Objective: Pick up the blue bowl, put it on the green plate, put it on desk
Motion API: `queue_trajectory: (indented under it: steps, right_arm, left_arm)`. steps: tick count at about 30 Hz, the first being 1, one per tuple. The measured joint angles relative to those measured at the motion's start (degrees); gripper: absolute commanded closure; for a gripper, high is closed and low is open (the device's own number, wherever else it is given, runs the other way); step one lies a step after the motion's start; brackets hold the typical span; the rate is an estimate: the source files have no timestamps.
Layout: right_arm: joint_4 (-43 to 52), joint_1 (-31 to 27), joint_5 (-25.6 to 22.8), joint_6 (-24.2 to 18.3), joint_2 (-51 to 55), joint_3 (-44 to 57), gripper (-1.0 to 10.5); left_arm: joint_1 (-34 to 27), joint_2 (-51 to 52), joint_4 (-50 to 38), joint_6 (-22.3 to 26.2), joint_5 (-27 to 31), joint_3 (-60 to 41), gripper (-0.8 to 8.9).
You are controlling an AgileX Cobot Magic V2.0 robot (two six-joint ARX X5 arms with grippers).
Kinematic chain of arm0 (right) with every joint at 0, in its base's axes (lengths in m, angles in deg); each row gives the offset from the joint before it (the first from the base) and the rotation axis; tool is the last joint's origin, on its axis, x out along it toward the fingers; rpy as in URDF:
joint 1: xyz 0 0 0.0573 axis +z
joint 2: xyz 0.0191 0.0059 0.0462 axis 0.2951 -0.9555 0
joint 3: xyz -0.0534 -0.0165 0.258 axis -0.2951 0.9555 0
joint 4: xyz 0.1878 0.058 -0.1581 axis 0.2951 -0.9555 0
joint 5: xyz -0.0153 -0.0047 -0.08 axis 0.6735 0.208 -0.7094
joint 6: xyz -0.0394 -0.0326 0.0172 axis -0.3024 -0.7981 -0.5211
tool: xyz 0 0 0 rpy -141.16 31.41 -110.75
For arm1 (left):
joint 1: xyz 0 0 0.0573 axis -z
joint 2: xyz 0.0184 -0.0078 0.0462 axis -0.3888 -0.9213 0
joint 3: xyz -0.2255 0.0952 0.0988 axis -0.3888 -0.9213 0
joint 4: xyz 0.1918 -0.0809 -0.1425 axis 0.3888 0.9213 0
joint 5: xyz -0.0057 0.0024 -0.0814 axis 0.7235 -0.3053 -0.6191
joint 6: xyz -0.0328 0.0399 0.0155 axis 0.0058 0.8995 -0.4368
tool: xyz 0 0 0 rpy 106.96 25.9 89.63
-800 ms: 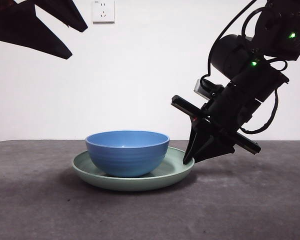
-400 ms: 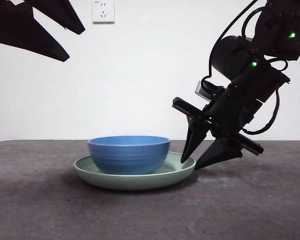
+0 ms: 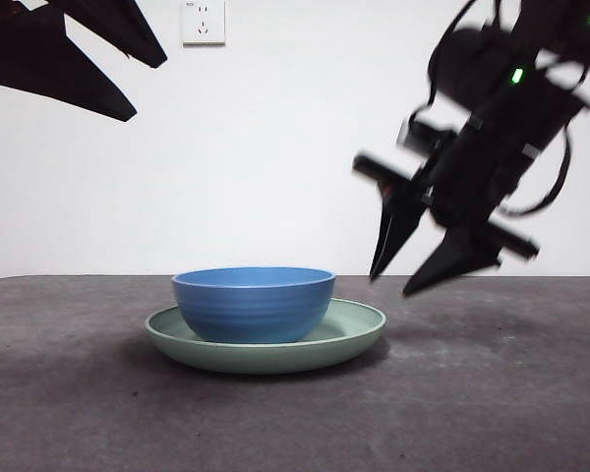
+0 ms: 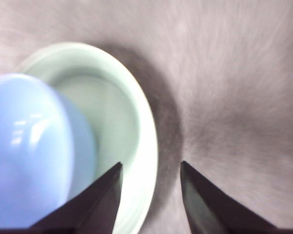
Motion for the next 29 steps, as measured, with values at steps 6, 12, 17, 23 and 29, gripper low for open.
queue_trajectory:
  steps: [6, 12, 17, 23, 29]
  right_arm:
    - [-7.87, 0.02, -0.46, -5.95, 10.88, -0.02, 7.5]
    - [-16.06, 0.7, 3.23, -11.82, 22.01, -0.04, 7.5]
    - [-23.34, 1.6, 8.68, -15.23, 29.2, -0.04, 7.5]
    - [-32.74, 3.63, 9.77, -18.75, 35.04, -0.04, 7.5]
    - [-37.79, 5.27, 9.79, -21.64, 36.74, -0.04, 7.5]
  left_arm:
    - [0.0, 0.0, 0.0, 0.0, 0.0, 0.0, 5.65]
    - [0.0, 0.0, 0.0, 0.0, 0.0, 0.0, 5.65]
    - [0.0, 0.0, -0.02, 0.0, 0.0, 0.0, 5.65]
    - [0.0, 0.0, 0.0, 0.0, 0.0, 0.0, 5.65]
    - [0.0, 0.0, 0.0, 0.0, 0.0, 0.0, 5.65]
